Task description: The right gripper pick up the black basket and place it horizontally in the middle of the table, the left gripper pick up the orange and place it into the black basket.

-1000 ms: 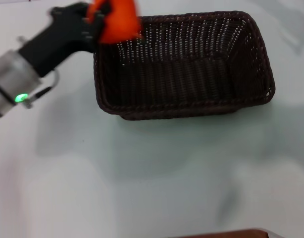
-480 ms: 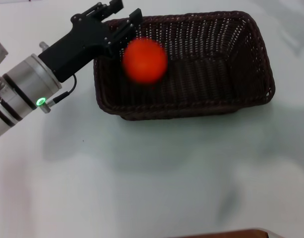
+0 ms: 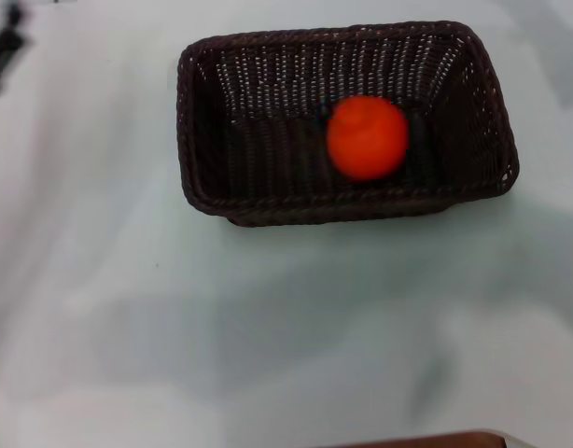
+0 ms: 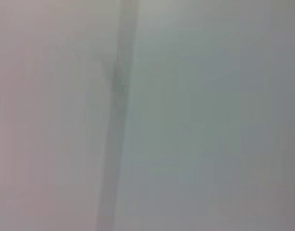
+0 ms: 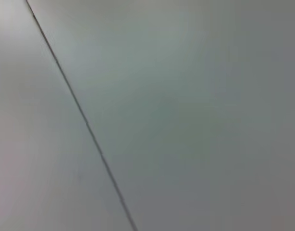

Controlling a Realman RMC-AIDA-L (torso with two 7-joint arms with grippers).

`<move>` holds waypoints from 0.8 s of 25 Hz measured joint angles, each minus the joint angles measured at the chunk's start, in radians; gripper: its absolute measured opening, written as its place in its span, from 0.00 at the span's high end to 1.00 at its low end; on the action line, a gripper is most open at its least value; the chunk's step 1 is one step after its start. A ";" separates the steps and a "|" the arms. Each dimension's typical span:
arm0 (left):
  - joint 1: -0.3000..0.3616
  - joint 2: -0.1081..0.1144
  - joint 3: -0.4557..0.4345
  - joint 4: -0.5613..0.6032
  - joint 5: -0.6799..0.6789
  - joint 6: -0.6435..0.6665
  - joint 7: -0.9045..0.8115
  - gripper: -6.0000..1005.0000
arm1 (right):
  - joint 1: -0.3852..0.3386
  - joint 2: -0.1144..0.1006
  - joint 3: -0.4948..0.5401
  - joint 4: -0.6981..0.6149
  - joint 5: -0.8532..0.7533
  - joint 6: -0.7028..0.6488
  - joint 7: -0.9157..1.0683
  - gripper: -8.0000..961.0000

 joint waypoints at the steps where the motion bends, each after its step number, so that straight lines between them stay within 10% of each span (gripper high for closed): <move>1: 0.016 0.002 -0.025 0.007 -0.022 0.000 0.005 0.19 | 0.002 0.002 0.006 0.031 0.021 -0.002 -0.069 0.34; 9: 0.057 0.002 -0.212 0.135 -0.097 -0.036 0.007 0.08 | 0.025 0.008 0.035 0.164 0.047 -0.015 -0.392 0.33; 20: 0.052 -0.001 -0.282 0.258 -0.107 -0.095 0.069 0.08 | 0.049 0.012 0.101 0.191 0.050 -0.025 -0.473 0.04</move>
